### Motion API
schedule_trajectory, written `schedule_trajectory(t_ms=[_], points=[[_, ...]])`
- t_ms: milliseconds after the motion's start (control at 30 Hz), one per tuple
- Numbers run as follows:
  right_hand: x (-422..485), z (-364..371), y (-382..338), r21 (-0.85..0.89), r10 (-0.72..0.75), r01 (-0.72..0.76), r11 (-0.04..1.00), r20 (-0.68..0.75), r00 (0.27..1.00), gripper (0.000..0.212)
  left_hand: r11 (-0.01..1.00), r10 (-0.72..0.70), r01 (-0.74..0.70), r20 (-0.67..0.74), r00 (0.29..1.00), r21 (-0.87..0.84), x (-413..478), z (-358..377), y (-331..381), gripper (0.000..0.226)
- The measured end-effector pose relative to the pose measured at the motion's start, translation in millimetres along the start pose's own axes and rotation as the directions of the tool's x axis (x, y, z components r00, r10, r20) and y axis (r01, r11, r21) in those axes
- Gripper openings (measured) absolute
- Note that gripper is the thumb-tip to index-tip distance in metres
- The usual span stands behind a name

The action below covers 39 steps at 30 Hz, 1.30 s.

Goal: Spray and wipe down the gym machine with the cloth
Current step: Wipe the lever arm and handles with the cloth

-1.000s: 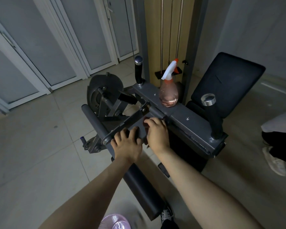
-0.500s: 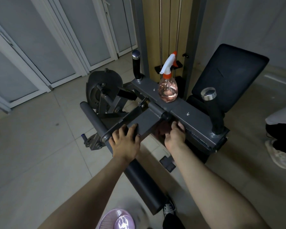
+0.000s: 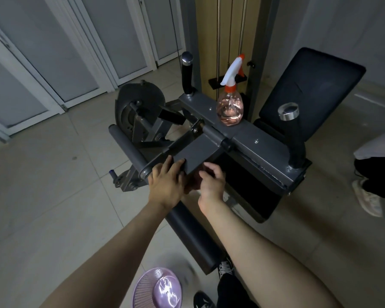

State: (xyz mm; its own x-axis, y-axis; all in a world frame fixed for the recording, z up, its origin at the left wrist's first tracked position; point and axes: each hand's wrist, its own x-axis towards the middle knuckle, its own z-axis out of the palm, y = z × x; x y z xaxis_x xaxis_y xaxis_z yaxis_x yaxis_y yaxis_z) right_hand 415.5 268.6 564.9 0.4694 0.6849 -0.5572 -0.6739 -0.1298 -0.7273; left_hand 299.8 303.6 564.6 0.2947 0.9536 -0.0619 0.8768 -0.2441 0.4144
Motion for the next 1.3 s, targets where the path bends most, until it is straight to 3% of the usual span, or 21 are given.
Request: schedule_trajectory(t_ms=[133,300,433,533,600,733,833,933,1000,1133,1233,1300], points=[[-18.5,6.9,25.0,-0.067,0.054,-0.051,0.996,0.042,0.998,0.027,0.994,0.096,-0.1,-0.075,0.993,-0.043,-13.2,-2.2,-22.5,0.051],[-39.9,17.3,55.9,-0.089,0.116,-0.111,0.99,0.059,0.991,0.024,0.997,-0.039,0.022,-0.222,0.974,-0.079,-45.3,3.7,-39.4,0.045],[-58.9,21.3,78.3,-0.11,0.228,-0.214,0.971,0.139,0.964,0.021,0.994,-0.058,0.028,-0.295,0.954,-0.104,-52.6,10.3,-49.2,0.038],[-63.3,12.7,68.9,-0.265,0.282,-0.219,0.939,0.227,0.932,0.024,0.981,-0.069,-0.002,-0.363,0.929,-0.194,-65.9,13.5,-48.0,0.034],[-61.5,3.7,52.2,-0.296,0.26,-0.174,0.939,0.281,0.924,0.026,0.937,-0.09,-0.03,-0.323,0.942,-0.349,-76.4,15.3,-38.9,0.031],[-54.3,-19.7,16.0,-0.113,0.098,-0.074,0.991,0.224,0.97,0.027,0.865,-0.029,-0.067,-0.183,0.983,-0.497,-79.4,23.3,5.6,0.032],[-42.3,-45.7,-5.7,-0.049,0.104,-0.094,0.994,0.266,0.958,0.031,0.711,-0.105,0.095,0.028,0.994,-0.697,-65.6,36.3,47.4,0.044],[-25.1,-64.7,-19.0,-0.15,0.097,-0.054,0.987,0.302,0.948,0.033,0.321,-0.2,0.278,0.222,0.954,-0.905,-50.3,50.6,78.0,0.026],[-13.4,-73.7,-31.0,-0.192,0.02,0.026,0.981,0.233,0.972,0.033,0.143,-0.191,0.329,0.3,0.935,-0.934,-36.1,56.9,97.0,0.02],[18.0,-115.9,-55.7,-0.306,-0.144,0.11,0.946,-0.09,0.986,0.025,0.001,-0.204,0.373,0.365,0.908,-0.928,3.6,73.7,136.1,0.023],[46.0,-169.0,-66.8,-0.314,-0.111,-0.006,0.949,-0.354,0.929,0.023,-0.051,-0.274,0.42,0.417,0.867,-0.906,35.2,88.9,168.2,0.025],[63.2,-191.2,-70.6,-0.248,-0.073,-0.043,0.968,-0.439,0.895,0.021,-0.043,-0.294,0.445,0.436,0.85,-0.895,48.7,93.9,177.9,0.03]])
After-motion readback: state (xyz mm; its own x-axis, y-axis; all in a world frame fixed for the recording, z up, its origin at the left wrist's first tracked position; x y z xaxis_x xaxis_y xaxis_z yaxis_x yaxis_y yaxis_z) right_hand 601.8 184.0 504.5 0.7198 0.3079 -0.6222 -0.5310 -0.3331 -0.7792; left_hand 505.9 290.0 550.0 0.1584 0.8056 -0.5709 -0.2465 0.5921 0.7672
